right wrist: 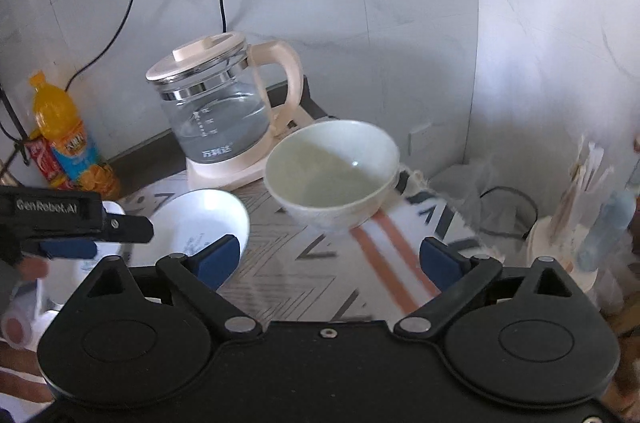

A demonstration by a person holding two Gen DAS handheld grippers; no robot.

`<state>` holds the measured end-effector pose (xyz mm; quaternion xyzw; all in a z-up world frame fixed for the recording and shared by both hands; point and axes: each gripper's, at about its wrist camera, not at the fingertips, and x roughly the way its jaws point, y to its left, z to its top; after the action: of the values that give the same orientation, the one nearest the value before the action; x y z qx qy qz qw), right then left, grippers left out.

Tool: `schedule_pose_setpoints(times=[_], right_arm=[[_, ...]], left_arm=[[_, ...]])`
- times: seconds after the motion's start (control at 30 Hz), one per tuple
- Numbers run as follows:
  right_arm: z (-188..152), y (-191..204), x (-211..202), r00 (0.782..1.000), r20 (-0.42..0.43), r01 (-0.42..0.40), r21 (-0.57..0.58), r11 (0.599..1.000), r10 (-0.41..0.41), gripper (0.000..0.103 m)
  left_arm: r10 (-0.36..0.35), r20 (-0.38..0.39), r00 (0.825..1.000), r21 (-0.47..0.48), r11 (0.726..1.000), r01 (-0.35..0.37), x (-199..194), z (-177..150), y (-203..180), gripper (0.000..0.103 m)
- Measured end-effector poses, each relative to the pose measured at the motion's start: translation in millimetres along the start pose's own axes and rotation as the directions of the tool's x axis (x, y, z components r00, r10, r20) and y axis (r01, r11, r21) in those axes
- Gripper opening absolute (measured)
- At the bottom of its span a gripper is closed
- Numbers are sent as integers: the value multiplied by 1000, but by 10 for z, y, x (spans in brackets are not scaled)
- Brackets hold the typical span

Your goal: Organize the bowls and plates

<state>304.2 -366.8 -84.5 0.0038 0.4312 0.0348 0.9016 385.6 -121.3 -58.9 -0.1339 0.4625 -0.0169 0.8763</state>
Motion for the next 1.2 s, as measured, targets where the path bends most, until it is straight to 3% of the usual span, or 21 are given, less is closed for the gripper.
schedule_pose_setpoints(times=[0.4, 0.87, 1.07, 1.2], right_arm=[[247, -314, 408, 1000, -11, 12, 38, 999, -12, 96], [419, -470, 1022, 992, -115, -52, 61, 997, 59, 68], [427, -501, 1285, 983, -164, -60, 97, 993, 76, 58], [420, -511, 1429, 979, -189, -59, 107, 992, 79, 49]], left_arm=[[-5, -29, 1000, -15, 1000, 5, 366, 259, -276, 86], [-11, -6, 1000, -4, 1000, 11, 869, 560, -506, 84], [-22, -20, 1000, 3, 1000, 22, 1143, 606, -559, 72], [-28, -47, 999, -11, 1000, 28, 1310, 617, -566, 53]])
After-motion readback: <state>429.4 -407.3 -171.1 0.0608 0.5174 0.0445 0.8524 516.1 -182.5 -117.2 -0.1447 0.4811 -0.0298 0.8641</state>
